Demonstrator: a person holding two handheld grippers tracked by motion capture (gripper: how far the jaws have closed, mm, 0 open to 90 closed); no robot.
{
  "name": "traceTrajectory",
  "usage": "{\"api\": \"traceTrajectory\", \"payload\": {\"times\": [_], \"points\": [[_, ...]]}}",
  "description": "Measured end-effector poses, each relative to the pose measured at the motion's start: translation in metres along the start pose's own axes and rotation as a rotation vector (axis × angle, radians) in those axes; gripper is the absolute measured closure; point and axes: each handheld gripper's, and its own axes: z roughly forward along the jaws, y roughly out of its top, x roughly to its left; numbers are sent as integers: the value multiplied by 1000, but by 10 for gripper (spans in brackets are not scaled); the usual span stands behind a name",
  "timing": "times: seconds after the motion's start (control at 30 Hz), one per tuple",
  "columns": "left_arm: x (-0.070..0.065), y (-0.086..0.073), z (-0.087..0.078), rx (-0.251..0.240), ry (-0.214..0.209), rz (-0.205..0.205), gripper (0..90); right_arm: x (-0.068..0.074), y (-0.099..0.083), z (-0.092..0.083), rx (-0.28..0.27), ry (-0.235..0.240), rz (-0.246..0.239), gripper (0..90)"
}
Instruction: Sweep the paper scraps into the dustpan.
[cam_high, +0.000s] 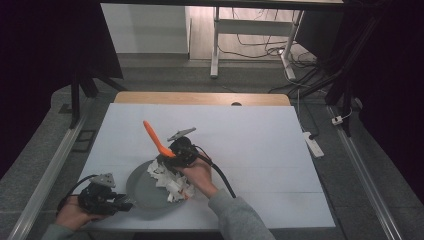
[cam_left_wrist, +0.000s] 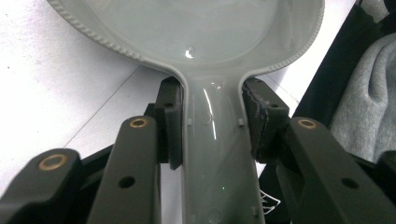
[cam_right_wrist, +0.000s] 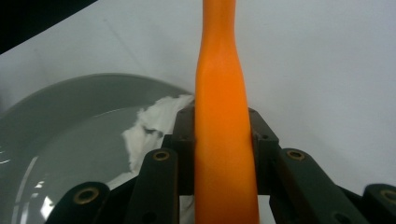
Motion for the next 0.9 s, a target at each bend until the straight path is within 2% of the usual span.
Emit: {"api": "traceTrajectory", "payload": {"times": [0.07,0.1,0.13,0.17,0.2,0.23,0.33,0.37,0.4,0.47,0.57,0.77,0.83,0.9], "points": [[0,0,0,-3,2,-1,617,8,1,-2,-14,45,6,711],[0,0,0,-3,2,-1,617,8,1,-2,-14,45,6,711],[0,0,0,-4,1,-2,617,15,3,-5,-26,66,-22,711],[0,0,0,-4,0,-1,617,15,3,-5,-26,66,-22,711],[0,0,0,-3,1,0,617,20,5,-13,-55,65,-47,711],[0,0,0,-4,1,0,617,19,6,-18,-71,59,-50,711],[0,0,1,-1,1,-1,617,10,5,-32,-101,21,-43,711],[0,0,1,-1,1,-1,617,10,5,-32,-101,21,-43,711],[0,0,1,-1,1,-1,617,0,2,-41,-117,-12,-22,711],[0,0,1,-1,0,-2,617,-5,0,-45,-123,-25,-8,711],[0,0,1,2,0,-3,617,-22,-9,-57,-140,-64,27,710],[-1,0,2,3,0,-4,617,-36,-17,-65,-135,-110,34,711],[-1,0,2,3,0,-4,617,-41,-20,-66,-123,-139,39,710],[0,0,2,4,-1,-3,617,-43,-21,-66,-121,-144,43,710]]}}
